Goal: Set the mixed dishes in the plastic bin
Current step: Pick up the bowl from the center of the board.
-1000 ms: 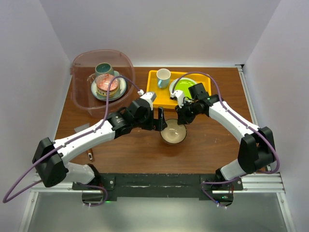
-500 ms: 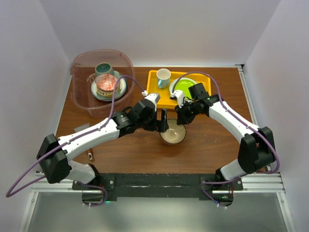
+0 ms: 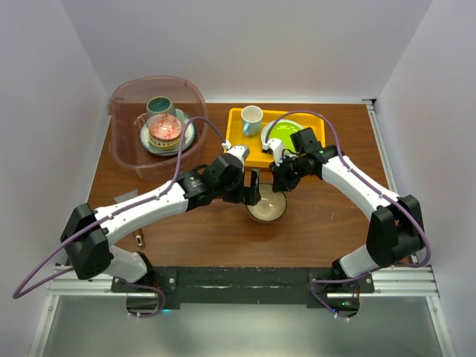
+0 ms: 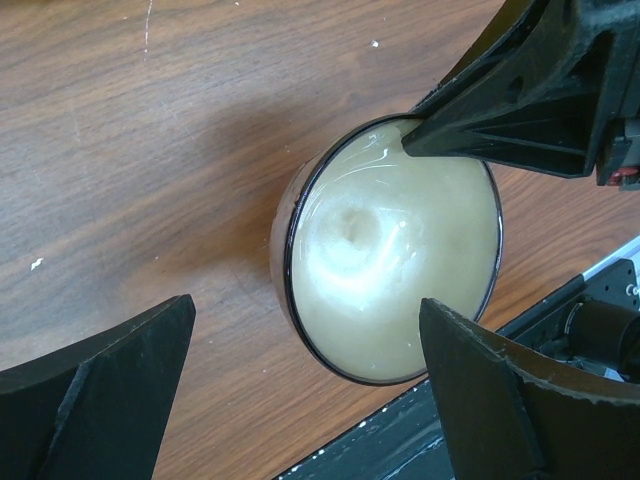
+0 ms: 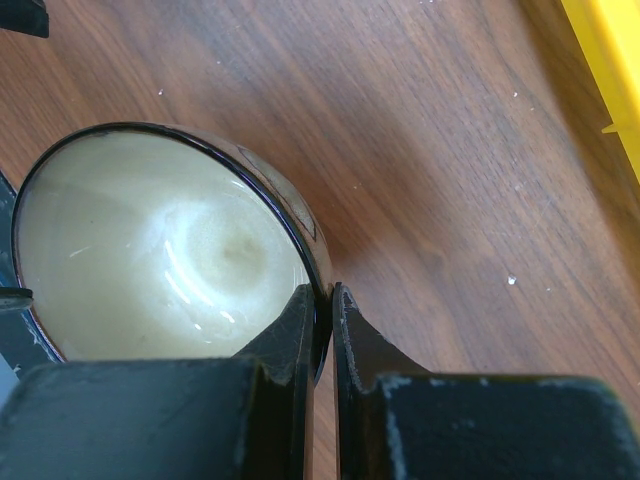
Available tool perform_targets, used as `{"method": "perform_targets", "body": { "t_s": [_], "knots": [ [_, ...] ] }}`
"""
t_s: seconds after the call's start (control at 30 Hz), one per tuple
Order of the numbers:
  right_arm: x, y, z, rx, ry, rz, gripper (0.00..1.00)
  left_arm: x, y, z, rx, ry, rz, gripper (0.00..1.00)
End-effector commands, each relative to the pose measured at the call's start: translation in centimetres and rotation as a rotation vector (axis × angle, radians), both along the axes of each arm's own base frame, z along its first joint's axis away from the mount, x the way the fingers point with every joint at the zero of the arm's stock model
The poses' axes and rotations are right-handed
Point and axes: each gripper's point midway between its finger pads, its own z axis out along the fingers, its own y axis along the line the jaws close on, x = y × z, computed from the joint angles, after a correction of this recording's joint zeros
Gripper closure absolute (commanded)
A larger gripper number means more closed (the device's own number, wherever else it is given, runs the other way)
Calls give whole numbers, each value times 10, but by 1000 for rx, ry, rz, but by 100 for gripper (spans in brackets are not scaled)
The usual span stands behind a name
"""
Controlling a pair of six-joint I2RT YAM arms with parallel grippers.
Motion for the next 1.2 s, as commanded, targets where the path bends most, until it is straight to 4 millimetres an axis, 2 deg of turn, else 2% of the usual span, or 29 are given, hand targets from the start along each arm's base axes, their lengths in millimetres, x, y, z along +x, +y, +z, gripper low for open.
{"method": "perform_targets", "body": {
  "t_s": [0.0, 0.23, 0.57, 0.6, 0.67, 0.7, 0.73, 0.83, 1.1, 1.17],
  "knots": [
    [7, 19, 43, 137, -70, 16, 100, 8, -7, 16, -13, -45, 5, 0],
    [9, 21, 42, 142, -64, 19, 100, 12, -8, 10, 13, -32, 20, 4],
    [9, 22, 45, 155, -65, 18, 100, 12, -9, -20, 168, 25, 37, 30],
    [8, 23, 44, 155, -64, 19, 100, 11, -6, -23, 194, 26, 37, 34],
    [8, 23, 46, 159, -65, 21, 100, 11, -7, -27, 231, 25, 37, 50],
    [9, 23, 47, 160, -68, 21, 100, 12, -1, -29, 276, 19, 47, 58],
    [8, 23, 47, 162, -67, 22, 100, 13, 1, -34, 310, 22, 51, 76],
    [7, 23, 48, 167, -70, 24, 100, 13, 6, -31, 382, -2, 63, 100],
    [0, 27, 53, 197, -64, 68, 100, 17, 6, -12, 361, -62, 79, 100],
    [-3, 29, 55, 211, -59, 85, 97, 18, 5, -5, 331, -85, 78, 100]
  ]
}}
